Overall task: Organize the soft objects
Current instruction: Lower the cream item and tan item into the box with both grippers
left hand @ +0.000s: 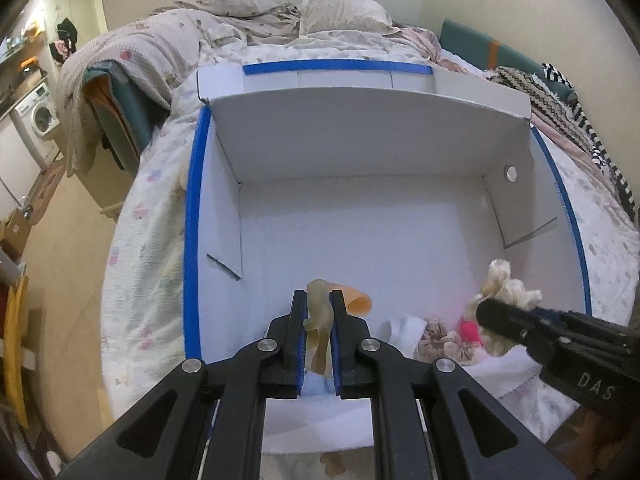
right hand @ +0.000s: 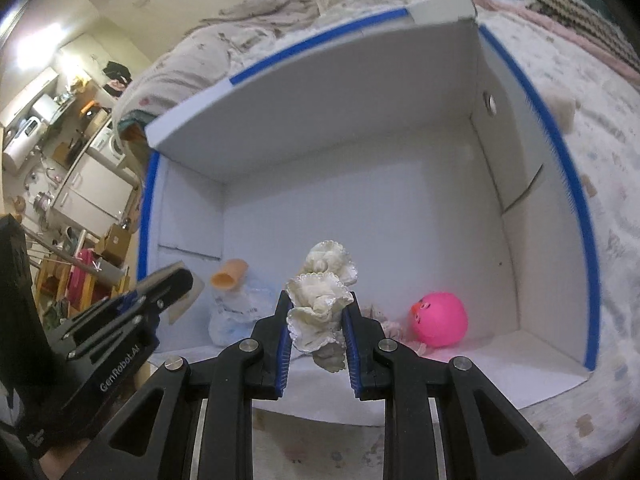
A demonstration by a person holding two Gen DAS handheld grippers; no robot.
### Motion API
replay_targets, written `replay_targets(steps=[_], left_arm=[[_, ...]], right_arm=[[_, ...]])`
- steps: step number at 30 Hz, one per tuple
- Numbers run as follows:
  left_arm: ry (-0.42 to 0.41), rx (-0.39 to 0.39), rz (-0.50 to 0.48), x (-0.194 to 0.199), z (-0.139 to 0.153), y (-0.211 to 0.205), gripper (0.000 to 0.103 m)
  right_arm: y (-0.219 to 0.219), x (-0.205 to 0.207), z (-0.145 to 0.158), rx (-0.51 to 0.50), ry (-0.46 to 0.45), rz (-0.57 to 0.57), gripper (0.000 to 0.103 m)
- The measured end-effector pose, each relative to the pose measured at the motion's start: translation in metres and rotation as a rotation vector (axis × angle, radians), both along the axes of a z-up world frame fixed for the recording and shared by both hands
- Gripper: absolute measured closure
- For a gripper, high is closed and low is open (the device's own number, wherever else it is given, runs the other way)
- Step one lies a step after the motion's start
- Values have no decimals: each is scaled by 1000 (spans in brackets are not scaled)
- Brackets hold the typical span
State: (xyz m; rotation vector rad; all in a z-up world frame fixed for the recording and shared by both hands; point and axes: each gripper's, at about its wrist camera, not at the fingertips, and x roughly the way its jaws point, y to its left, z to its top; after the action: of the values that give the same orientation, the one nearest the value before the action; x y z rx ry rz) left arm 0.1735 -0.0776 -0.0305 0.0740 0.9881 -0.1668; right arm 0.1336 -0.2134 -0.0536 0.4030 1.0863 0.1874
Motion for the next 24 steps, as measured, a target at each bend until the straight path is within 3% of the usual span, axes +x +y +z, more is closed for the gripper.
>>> replay_targets(steps=[8,16,24], left_arm=[[62,-28,28,6,-19,9,93],[58,-2,-15,0,-22,1,92],[49,1,-7,-1,-19,3,82]], right_arm=[[6,3,-14,-12,42,24,78],[5,4,-23,-10,68,9,78],[7,3,-22,-18,69,7,78]])
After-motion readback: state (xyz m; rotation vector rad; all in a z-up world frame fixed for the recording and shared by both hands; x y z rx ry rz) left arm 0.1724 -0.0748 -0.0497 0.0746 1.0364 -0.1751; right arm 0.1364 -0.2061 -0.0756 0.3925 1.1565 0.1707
